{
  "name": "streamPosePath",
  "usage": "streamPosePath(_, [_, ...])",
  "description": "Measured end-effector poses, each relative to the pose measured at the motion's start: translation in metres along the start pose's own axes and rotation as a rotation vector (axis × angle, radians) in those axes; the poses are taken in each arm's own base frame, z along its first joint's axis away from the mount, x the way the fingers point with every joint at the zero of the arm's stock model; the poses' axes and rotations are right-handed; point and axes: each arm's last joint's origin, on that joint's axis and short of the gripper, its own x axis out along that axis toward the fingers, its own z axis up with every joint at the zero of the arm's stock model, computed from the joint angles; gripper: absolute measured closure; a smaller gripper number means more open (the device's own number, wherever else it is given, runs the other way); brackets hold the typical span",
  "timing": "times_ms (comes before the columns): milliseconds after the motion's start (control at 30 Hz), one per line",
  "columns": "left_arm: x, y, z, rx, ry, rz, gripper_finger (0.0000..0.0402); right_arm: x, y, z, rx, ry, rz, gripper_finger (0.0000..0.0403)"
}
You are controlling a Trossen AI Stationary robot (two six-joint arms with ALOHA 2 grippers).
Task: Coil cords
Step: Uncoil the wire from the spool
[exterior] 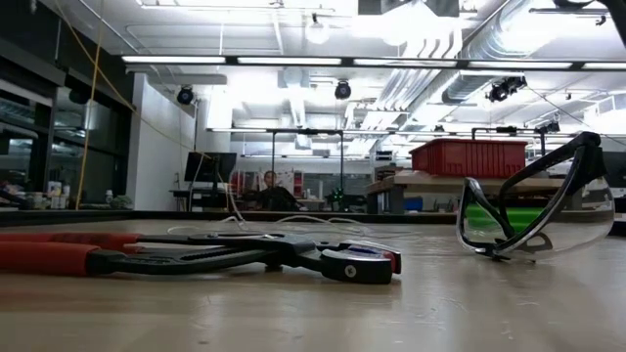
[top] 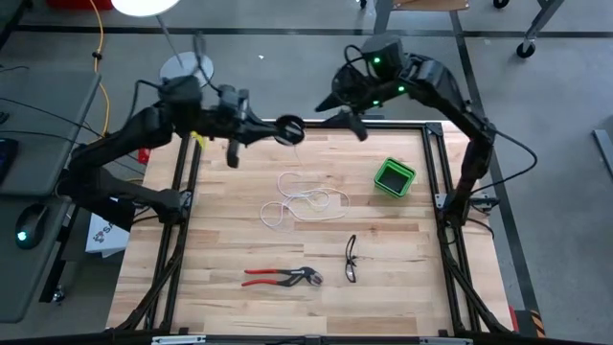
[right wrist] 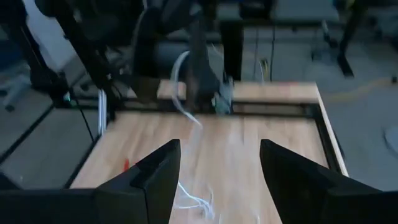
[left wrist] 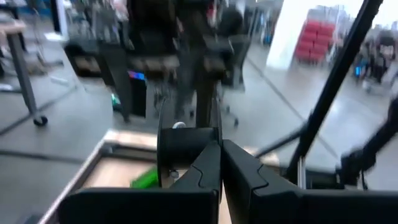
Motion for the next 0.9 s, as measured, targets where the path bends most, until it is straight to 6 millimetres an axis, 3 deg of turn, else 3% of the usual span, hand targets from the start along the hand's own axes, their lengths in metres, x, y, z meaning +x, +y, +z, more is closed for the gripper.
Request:
streamPosePath(133, [-0.014,-0.001,0.012,0.001,-0.098,0.007,0.0401,0.015,0.005,0.013,-0.044,-0.111,0.014,0.0190])
streamPosePath(267, [-0.020,0.000,0.014,-0.013,-0.109,0.023,0.0401,0.016,0.007,0.023,-0.070,-0.195,0.011,0.0190])
streamPosePath(700, [-0.014,0.004,0.013,-0.015,-0.112,0.028,0.0401,0.024,0.010,0.029,-0.049,-0.237,-0.089,0.0192])
streamPosePath(900, [-0.014,0.004,0.015,-0.002,-0.127,0.026,0.0401,0.028,0.013,0.030,-0.054,-0.238,-0.133,0.0247])
